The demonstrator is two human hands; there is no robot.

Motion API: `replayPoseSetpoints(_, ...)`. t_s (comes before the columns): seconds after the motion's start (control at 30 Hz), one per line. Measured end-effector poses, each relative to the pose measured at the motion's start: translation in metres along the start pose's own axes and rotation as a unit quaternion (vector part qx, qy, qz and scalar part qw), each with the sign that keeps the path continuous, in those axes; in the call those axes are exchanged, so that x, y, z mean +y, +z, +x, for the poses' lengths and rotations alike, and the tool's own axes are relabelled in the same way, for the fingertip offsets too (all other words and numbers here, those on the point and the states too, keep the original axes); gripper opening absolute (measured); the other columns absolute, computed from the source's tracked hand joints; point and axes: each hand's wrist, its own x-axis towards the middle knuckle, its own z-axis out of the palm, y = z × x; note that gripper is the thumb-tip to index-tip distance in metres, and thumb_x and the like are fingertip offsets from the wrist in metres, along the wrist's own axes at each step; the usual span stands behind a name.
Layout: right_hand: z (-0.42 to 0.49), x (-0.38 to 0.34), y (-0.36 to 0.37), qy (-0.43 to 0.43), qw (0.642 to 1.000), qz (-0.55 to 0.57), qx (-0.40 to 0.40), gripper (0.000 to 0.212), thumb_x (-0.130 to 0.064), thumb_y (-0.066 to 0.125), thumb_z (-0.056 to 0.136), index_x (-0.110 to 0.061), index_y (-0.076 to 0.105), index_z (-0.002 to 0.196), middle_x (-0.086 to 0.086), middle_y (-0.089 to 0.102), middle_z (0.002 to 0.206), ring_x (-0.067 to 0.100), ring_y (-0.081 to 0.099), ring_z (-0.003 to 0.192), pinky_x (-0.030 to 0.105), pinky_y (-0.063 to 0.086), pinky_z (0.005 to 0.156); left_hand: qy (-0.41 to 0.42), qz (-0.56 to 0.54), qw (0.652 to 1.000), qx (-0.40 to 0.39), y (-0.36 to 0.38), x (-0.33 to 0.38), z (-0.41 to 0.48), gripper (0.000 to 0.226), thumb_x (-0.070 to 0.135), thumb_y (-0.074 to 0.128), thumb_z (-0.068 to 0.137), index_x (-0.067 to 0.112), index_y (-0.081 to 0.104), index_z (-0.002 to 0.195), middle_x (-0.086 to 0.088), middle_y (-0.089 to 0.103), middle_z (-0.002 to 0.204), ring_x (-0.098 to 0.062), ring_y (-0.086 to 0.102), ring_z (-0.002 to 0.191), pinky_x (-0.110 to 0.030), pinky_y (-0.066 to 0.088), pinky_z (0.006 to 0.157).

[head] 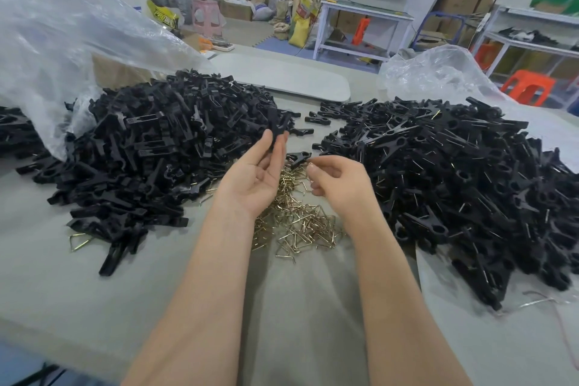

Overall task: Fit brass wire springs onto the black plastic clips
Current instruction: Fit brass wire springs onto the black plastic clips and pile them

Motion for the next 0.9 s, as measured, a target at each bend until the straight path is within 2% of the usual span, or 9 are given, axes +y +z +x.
replayPoseSetpoints(0.07, 0.001, 0.0, -0.003, 0.029, 0.993, 0.114, 0.011, 0.018, -0.002, 0.061, 0.09, -0.001, 0.064, 0.107, 0.002, 0.065, 0.074, 0.001, 0.062, 0.055, 0.017, 0.055, 0.061, -0.021, 0.013, 1.0, -0.008, 0.002, -0.004, 0.0, 0.043, 0.004, 0.067, 0.07, -0.009, 0.06, 0.11, -0.019, 0.068, 0.099, -0.018, 0.069, 0.084, -0.018, 0.057, 0.065)
replayPoseSetpoints(0.17, 0.0, -0.003, -0.008, 0.051, 0.97, 0.237, 0.036, 0.007, 0.0, 0.06, 0.089, 0.001, 0.066, 0.093, 0.007, 0.067, 0.072, 0.007, 0.067, 0.06, 0.016, 0.054, 0.061, -0.008, 0.05, 0.999, -0.006, 0.002, -0.007, 0.002, 0.036, 0.007, 0.067, 0.071, -0.005, 0.062, 0.105, -0.015, 0.068, 0.098, -0.016, 0.068, 0.085, -0.018, 0.057, 0.069)
replayPoseSetpoints(0.23, -0.001, -0.005, -0.011, 0.055, 0.953, 0.291, 0.056, 0.009, -0.001, 0.059, 0.09, -0.003, 0.066, 0.085, 0.008, 0.069, 0.072, 0.011, 0.069, 0.063, 0.017, 0.054, 0.061, 0.034, 0.15, 0.988, -0.003, 0.001, -0.01, 0.003, 0.025, 0.011, 0.067, 0.079, 0.003, 0.065, 0.103, -0.007, 0.07, 0.097, -0.011, 0.066, 0.086, -0.019, 0.056, 0.074)
replayPoseSetpoints(0.33, 0.002, -0.006, -0.014, 0.049, 0.949, 0.299, 0.087, 0.006, -0.007, 0.062, 0.09, -0.009, 0.066, 0.086, 0.003, 0.071, 0.073, 0.011, 0.069, 0.068, 0.018, 0.055, 0.064, 0.128, 0.389, 0.912, 0.018, 0.0, -0.017, 0.004, 0.014, 0.017, 0.068, 0.084, 0.018, 0.068, 0.098, 0.009, 0.068, 0.086, -0.002, 0.061, 0.076, -0.018, 0.051, 0.071)
replayPoseSetpoints(0.43, 0.005, -0.002, -0.021, 0.031, 0.957, 0.259, 0.131, 0.006, -0.012, 0.066, 0.088, -0.015, 0.067, 0.084, -0.003, 0.066, 0.07, 0.005, 0.061, 0.065, 0.018, 0.051, 0.063, 0.224, 0.58, 0.783, 0.016, 0.0, -0.023, 0.005, 0.016, 0.017, 0.07, 0.085, 0.022, 0.068, 0.099, 0.01, 0.069, 0.085, -0.001, 0.057, 0.074, -0.015, 0.047, 0.069)
replayPoseSetpoints(0.5, 0.007, 0.0, -0.028, 0.034, 0.953, 0.264, 0.146, 0.007, -0.011, 0.067, 0.087, -0.014, 0.068, 0.081, -0.002, 0.064, 0.068, 0.005, 0.058, 0.062, 0.017, 0.049, 0.061, 0.25, 0.645, 0.722, -0.003, 0.0, -0.027, 0.005, 0.022, 0.015, 0.07, 0.085, 0.024, 0.066, 0.104, 0.01, 0.068, 0.091, 0.0, 0.058, 0.078, -0.011, 0.048, 0.072)
replayPoseSetpoints(0.57, 0.008, 0.002, -0.032, 0.04, 0.956, 0.25, 0.146, 0.006, -0.012, 0.068, 0.086, -0.013, 0.069, 0.08, -0.002, 0.065, 0.067, 0.005, 0.057, 0.059, 0.016, 0.048, 0.058, 0.251, 0.667, 0.701, -0.021, -0.001, -0.029, 0.004, 0.024, 0.013, 0.069, 0.085, 0.027, 0.065, 0.104, 0.014, 0.067, 0.092, 0.002, 0.061, 0.081, -0.008, 0.049, 0.075)
replayPoseSetpoints(0.73, 0.008, 0.005, -0.034, 0.051, 0.977, 0.172, 0.119, 0.008, -0.013, 0.069, 0.086, -0.012, 0.068, 0.078, -0.001, 0.063, 0.063, -0.001, 0.052, 0.047, 0.014, 0.044, 0.051, 0.244, 0.692, 0.678, -0.039, -0.001, -0.028, 0.003, 0.025, 0.008, 0.064, 0.087, 0.031, 0.058, 0.094, 0.009, 0.067, 0.093, -0.006, 0.063, 0.087, -0.009, 0.048, 0.076)
replayPoseSetpoints(0.9, 0.006, 0.005, -0.034, 0.033, 0.99, 0.111, 0.081, 0.013, -0.013, 0.069, 0.085, -0.01, 0.068, 0.073, -0.001, 0.057, 0.057, 0.003, 0.046, 0.047, 0.013, 0.042, 0.049, 0.27, 0.747, 0.605, -0.058, -0.002, -0.027, 0.003, 0.021, 0.012, 0.066, 0.086, 0.029, 0.061, 0.098, 0.021, 0.058, 0.099, 0.006, 0.053, 0.096, -0.001, 0.034, 0.081)
